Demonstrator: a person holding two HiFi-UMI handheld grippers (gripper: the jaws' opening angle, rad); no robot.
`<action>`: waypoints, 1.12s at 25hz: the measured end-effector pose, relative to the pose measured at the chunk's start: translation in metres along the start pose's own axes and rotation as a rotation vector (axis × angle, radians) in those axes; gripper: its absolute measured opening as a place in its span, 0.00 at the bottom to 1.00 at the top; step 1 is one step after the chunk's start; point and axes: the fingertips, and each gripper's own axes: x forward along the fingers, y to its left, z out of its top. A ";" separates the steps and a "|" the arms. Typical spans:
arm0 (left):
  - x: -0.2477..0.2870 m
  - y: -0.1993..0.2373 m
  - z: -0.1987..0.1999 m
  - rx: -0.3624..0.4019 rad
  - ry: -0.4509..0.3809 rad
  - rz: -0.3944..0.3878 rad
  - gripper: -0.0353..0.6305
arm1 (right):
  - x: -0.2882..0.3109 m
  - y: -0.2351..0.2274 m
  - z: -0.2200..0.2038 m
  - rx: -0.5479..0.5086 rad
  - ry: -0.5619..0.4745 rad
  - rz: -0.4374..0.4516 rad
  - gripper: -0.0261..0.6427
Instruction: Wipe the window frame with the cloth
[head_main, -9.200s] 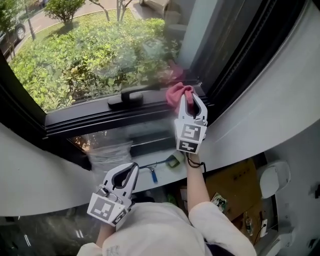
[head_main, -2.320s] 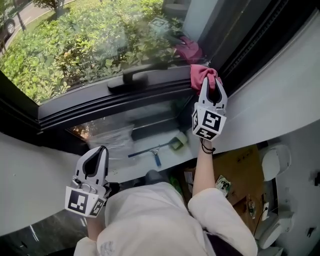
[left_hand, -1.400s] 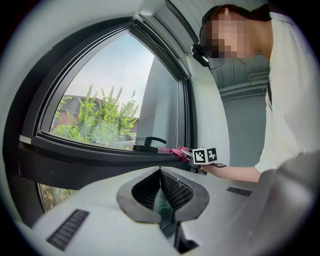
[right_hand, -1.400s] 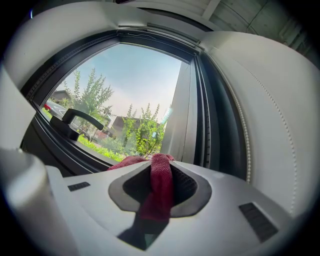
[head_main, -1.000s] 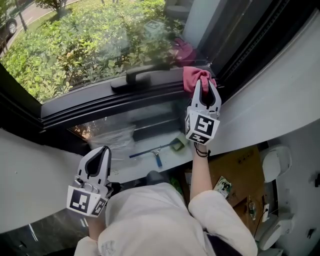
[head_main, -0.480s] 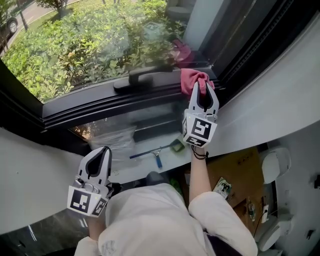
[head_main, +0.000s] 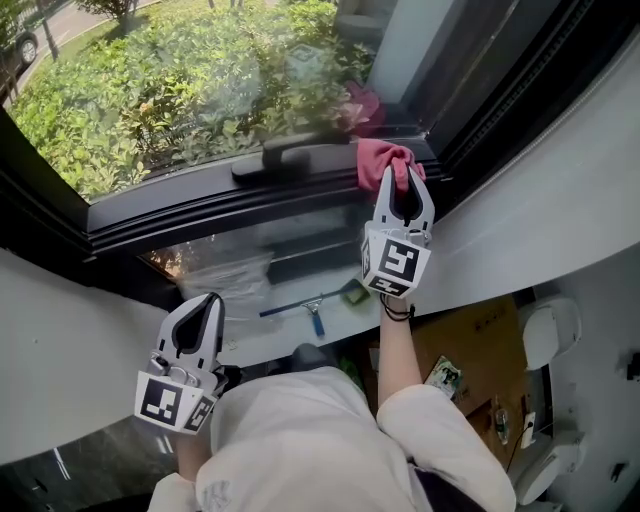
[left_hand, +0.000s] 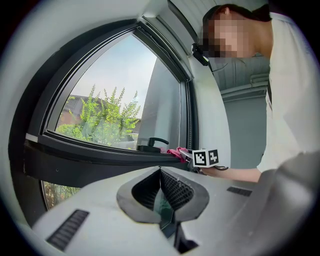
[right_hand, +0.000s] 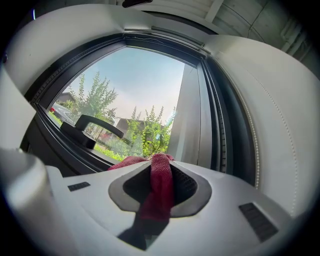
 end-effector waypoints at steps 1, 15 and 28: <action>0.000 0.000 0.000 0.000 0.000 0.001 0.07 | 0.000 0.002 0.001 0.000 -0.001 0.003 0.17; -0.006 -0.003 0.005 0.008 -0.012 0.004 0.07 | -0.004 0.019 0.007 -0.002 -0.013 0.028 0.17; -0.009 0.001 0.004 0.003 -0.019 0.008 0.07 | -0.009 0.036 -0.007 0.002 0.018 0.047 0.18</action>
